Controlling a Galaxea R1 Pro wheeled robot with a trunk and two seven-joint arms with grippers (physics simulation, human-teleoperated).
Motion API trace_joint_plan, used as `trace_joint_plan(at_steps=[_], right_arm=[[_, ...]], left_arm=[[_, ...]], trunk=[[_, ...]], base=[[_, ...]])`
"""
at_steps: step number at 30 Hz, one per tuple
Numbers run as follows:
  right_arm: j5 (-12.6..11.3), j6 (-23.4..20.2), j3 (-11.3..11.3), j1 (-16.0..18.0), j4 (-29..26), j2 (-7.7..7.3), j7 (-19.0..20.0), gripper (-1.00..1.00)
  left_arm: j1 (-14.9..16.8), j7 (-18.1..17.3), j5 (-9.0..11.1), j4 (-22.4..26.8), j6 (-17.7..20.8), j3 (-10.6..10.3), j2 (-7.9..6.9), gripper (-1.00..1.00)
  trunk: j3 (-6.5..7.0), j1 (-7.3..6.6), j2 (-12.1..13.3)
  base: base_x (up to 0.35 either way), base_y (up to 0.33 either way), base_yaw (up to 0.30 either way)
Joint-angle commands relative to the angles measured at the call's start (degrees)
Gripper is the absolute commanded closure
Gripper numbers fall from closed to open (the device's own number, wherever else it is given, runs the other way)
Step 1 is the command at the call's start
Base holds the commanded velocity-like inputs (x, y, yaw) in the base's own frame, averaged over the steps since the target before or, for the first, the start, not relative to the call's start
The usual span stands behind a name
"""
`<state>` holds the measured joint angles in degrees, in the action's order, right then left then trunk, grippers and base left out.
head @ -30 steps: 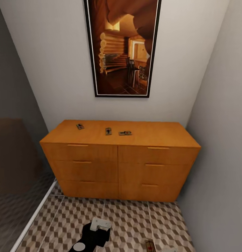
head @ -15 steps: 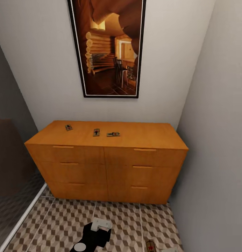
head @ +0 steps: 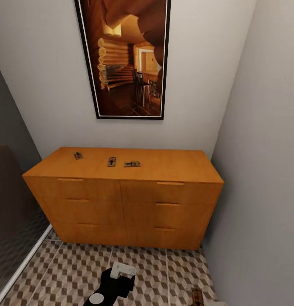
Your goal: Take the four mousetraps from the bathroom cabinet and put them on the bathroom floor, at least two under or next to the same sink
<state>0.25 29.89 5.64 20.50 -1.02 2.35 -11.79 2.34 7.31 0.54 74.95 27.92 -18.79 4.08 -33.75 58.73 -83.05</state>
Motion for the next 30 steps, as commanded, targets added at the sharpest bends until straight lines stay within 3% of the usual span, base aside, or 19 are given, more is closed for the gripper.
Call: trace_joint_plan(at_steps=[1,4,8,12,17,24,30], right_arm=[[-0.13,0.35,0.55,0.04,0.02,0.18,-2.92,1.00],[-0.22,2.19,0.52,0.06,-0.02,0.37,-8.69,1.00],[-0.29,3.58,0.58,0.05,-0.09,0.49,-12.14,1.00],[-0.33,3.84,0.59,0.06,-0.17,0.63,-12.59,1.00],[-0.34,4.18,0.60,0.07,-0.20,2.31,-12.70,1.00],[-0.21,4.39,0.60,0.06,-0.16,3.39,-12.44,1.00],[-0.17,4.39,0.54,0.05,-0.19,3.32,-10.39,1.00]], left_arm=[[0.03,0.34,0.07,0.12,0.29,-0.10,-0.02,-1.00],[0.03,0.34,0.07,0.17,0.29,-0.10,-0.03,-1.00],[0.03,0.34,0.07,0.23,0.29,-0.07,-0.03,-1.00],[0.03,0.34,0.07,0.59,0.29,-0.03,-0.10,-1.00],[0.03,0.34,0.07,1.15,0.29,0.04,-0.18,-1.00],[0.03,0.34,0.10,1.25,0.29,-0.07,-0.14,-1.00],[0.03,0.34,0.10,1.32,0.29,-0.11,-0.12,-1.00]], trunk=[[-0.05,0.00,-0.03],[-0.05,0.00,-0.03],[-0.05,0.00,-0.03],[-0.05,0.00,-0.03],[-0.05,0.00,-0.03],[-0.05,0.00,-0.03],[-0.05,0.00,-0.03]], base=[[0.001,-0.002,0.000],[0.000,-0.001,0.000],[0.000,0.000,0.000],[0.000,0.000,0.000],[0.000,0.000,0.000],[0.000,0.000,0.000],[0.000,0.000,0.000]])
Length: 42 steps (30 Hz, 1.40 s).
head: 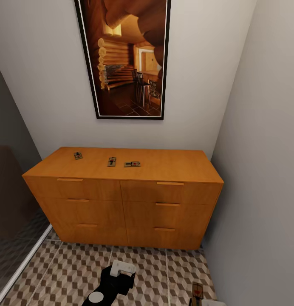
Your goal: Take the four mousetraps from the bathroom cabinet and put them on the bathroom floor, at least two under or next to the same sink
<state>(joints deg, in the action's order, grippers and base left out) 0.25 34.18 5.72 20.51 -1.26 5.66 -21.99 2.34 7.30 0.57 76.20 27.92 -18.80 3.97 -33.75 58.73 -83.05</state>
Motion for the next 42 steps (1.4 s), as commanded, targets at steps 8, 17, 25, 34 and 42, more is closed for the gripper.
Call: trace_joint_plan(at_steps=[8,17,25,34,42], right_arm=[[-0.16,0.10,0.51,0.04,0.11,-0.06,0.34,1.00],[-0.16,0.10,0.52,0.03,0.12,-0.12,0.37,1.00],[-0.16,0.10,0.52,0.01,0.12,0.04,0.37,1.00],[-0.13,0.10,0.52,0.02,0.12,0.13,0.37,1.00],[-0.13,0.10,0.52,0.03,0.12,0.12,0.45,1.00]], left_arm=[[0.03,0.34,0.12,0.30,0.30,-0.13,-0.02,-1.00],[0.03,0.36,0.07,0.92,0.30,-0.13,0.11,-1.00],[0.03,0.47,0.09,1.30,5.56,0.35,0.59,-1.00],[6.70,0.52,-0.07,11.92,26.35,0.51,3.76,-1.00],[16.02,0.60,0.12,11.97,29.70,0.52,4.37,-1.00]], trunk=[[-0.05,0.00,-0.03],[-0.05,0.00,-0.03],[-0.05,0.00,-0.03],[-0.05,0.00,-0.03],[-0.05,0.00,-0.03]], base=[[0.000,0.000,0.000],[0.000,0.000,0.000],[0.000,0.000,0.000],[0.000,0.000,0.000],[0.000,0.000,0.000]])
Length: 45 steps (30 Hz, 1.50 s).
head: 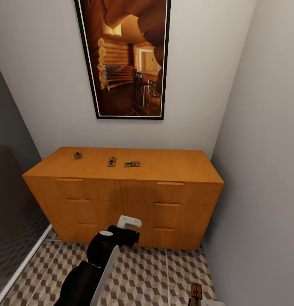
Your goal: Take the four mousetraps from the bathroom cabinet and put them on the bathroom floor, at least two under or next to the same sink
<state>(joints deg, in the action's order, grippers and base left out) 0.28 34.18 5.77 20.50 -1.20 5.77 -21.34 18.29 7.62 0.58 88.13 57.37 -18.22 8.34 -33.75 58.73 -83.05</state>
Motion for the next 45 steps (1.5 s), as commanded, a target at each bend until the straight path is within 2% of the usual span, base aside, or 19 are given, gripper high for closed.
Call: trace_joint_plan(at_steps=[1,7,11,15,18,23,34,37,39,41,43,45], right_arm=[[-0.16,0.18,0.47,0.04,0.05,0.02,-0.19,1.00],[-0.13,0.27,0.47,0.05,0.05,0.03,-0.19,1.00],[-0.17,0.27,0.47,0.06,0.05,0.03,-0.19,1.00],[-0.13,0.28,0.47,0.06,0.05,0.03,-0.19,1.00],[-0.14,0.23,0.48,0.04,0.05,0.03,-0.19,1.00],[-0.12,0.20,0.47,0.02,0.05,0.03,-0.19,1.00],[-0.11,0.11,0.48,0.04,0.05,0.03,-0.19,1.00],[-0.11,0.07,0.47,0.05,0.05,0.03,-0.19,1.00],[-0.11,-0.01,0.47,0.05,0.05,0.01,-0.19,1.00],[-0.11,-0.04,0.47,0.04,0.05,0.02,-0.19,1.00],[-0.11,-0.07,0.47,0.05,0.05,-0.02,-0.19,1.00],[-0.11,-0.07,0.47,0.03,0.05,-0.04,-0.19,1.00]], left_arm=[[2.00,0.28,0.18,-1.14,0.46,-0.06,0.07,-1.00],[3.70,0.33,0.25,-1.82,0.65,-0.06,0.15,-1.00],[6.29,0.35,0.30,-3.94,0.77,-0.06,0.34,-1.00],[10.87,0.35,0.48,-10.22,0.82,-0.04,0.48,-1.00],[16.40,0.31,0.69,-16.76,0.88,0.01,0.52,-1.00],[23.41,0.29,1.17,-24.07,0.99,0.02,0.59,-1.00],[32.30,0.23,1.98,-31.75,1.16,0.03,0.87,-1.00],[35.47,0.21,3.08,-34.34,1.21,0.03,0.90,-1.00],[38.99,0.20,4.79,-37.76,1.24,0.04,0.94,-1.00],[41.79,0.20,7.10,-40.43,1.25,0.05,0.96,-1.00],[47.84,0.21,12.40,-46.40,1.20,0.04,0.97,-1.00],[50.81,0.25,14.57,-49.18,1.19,0.03,0.97,-1.00]], trunk=[[-0.06,0.00,-0.03],[-0.06,0.00,-0.03],[-0.06,0.00,-0.03],[-0.06,0.00,-0.03],[-0.06,0.00,-0.03],[-0.06,0.00,-0.03],[-0.06,0.00,-0.03],[-0.06,0.00,-0.03],[-0.06,0.00,-0.03],[-0.06,0.00,-0.03],[-0.06,0.00,-0.03],[-0.06,0.00,-0.03]], base=[[0.000,0.000,0.000],[0.000,0.000,0.000],[0.000,0.000,0.000],[0.000,0.000,0.000],[0.000,0.000,0.000],[0.000,0.000,0.000],[0.000,0.000,0.000],[0.000,0.000,0.000],[0.000,0.000,0.000],[0.000,0.000,0.000],[0.000,0.000,0.000],[0.000,0.000,0.000]])
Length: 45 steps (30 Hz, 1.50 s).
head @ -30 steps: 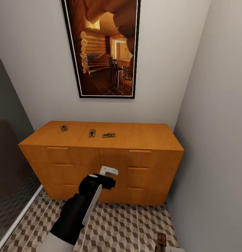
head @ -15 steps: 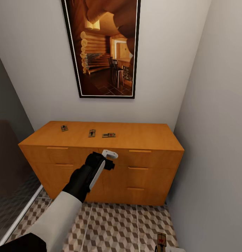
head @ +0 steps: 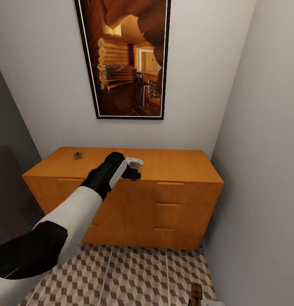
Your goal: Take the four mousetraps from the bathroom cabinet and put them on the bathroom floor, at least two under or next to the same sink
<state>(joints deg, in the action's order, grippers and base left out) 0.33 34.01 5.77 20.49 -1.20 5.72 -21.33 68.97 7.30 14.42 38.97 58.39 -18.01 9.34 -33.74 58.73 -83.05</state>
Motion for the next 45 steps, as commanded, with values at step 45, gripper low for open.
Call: trace_joint_plan(at_steps=[45], right_arm=[[-0.16,0.09,0.47,0.06,0.05,-0.27,-0.21,1.00]], left_arm=[[32.89,0.24,4.21,-33.47,0.21,0.10,-2.93,-1.00]], trunk=[[-0.06,0.00,-0.03]], base=[[0.000,0.000,0.000]])
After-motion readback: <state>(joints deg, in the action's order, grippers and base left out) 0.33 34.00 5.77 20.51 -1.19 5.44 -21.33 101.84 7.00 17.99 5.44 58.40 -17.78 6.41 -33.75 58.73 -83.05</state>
